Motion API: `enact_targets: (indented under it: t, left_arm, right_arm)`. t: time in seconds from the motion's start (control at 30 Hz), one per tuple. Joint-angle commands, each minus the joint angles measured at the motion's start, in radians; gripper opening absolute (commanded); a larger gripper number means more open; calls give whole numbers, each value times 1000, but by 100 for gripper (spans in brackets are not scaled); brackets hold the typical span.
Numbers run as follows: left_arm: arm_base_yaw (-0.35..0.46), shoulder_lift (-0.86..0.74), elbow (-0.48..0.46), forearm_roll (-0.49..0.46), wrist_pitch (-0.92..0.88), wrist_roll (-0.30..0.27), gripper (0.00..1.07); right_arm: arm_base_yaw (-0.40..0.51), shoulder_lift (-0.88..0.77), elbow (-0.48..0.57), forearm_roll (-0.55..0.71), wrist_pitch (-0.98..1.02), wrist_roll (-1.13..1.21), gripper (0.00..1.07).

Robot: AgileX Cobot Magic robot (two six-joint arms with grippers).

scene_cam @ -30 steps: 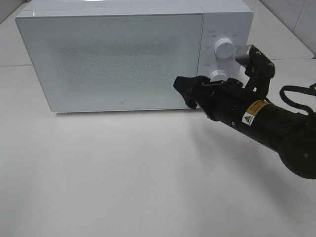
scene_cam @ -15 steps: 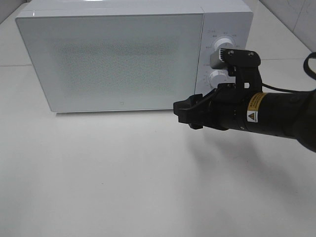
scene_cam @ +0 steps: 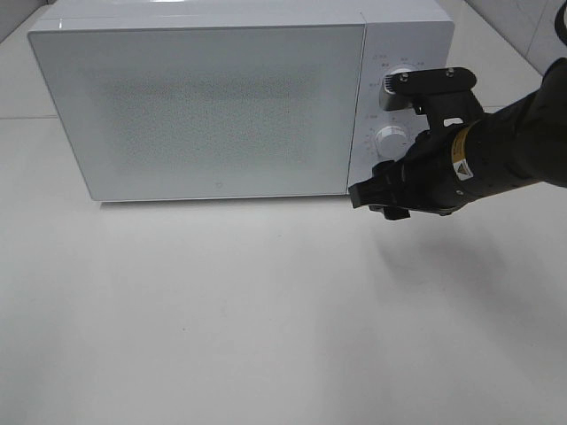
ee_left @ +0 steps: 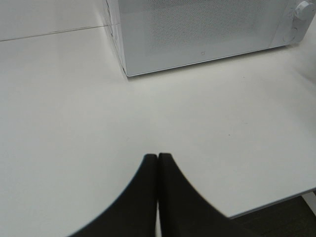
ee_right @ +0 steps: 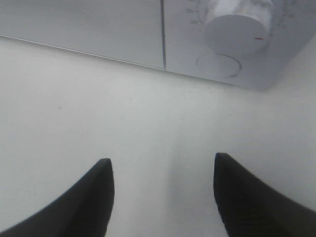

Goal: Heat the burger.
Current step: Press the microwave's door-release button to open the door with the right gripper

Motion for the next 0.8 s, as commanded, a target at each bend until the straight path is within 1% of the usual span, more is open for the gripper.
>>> enact_targets:
  t: [0.03,0.07,0.1,0.13,0.17,0.2,0.23,0.27,0.3,0.33,0.37,0.47,0.53,0.57,0.6,0.63,0.73,0.8]
  left_arm:
    - [2,-20,2,-4,-16,-8,0]
    - [2,-20,2,-4,-16,-8,0]
    - [2,-20,2,-4,-16,-8,0]
    - [2,-20,2,-4,-16,-8,0]
    - [2,-20,2,-4,-16,-8,0]
    - [2,-20,2,-4,-16,-8,0]
    - [2,-20,2,-4,-16,-8,0]
    - [2,-20,2,-4,-16,-8,0]
    - [2,-20,2,-4,-16,-8,0]
    - [2,-20,2,-4,-16,-8,0]
    - [2,-20,2,-4,-16,-8,0]
    - [2,-20,2,-4,-16,-8,0]
    - [2,-20,2,-4,-16,-8,0]
    - [2,-20,2,-4,-16,-8,0]
    - [2,-20,2,-4,-16,-8,0]
    - [2,-20,2,-4,-16,-8,0]
    - [2,-20,2,-4,-16,-8,0]
    - [2,-20,2,-4,-16,-8,0]
  right_arm:
    - [-4,-8,-32,24,117,-51,56]
    - [-4,-8,-57,87,203,-131,56]
    - [-4,-8,-89,178,303,-255,56]
    - [-4,-8,-89,178,303,-255,56]
    - [-4,-8,-108,234,353,-324,56]
    - [-4,-8,-108,234,353,-324,56]
    - [-4,-8,-148,330,428,-439,56]
    - [-5,-8,-168,384,455,-481,56]
    - [-5,-8,-168,384,455,-481,56]
    - [-23,-8,-201,459,511,-550,56]
    - [-63,-8,-228,530,544,-581,56]
    - [-88,-8,-239,561,556,-598,56]
    - [-196,-8,-271,705,613,-680,56]
    - [-196,-8,-271,705,613,-680,56]
    - [-226,-8,-275,733,629,-700,56]
    - [-283,-8,-277,793,668,-744,56]
    - [-305,-8,-277,811,688,-761,56]
    - [-380,-10,-277,828,757,-777,56]
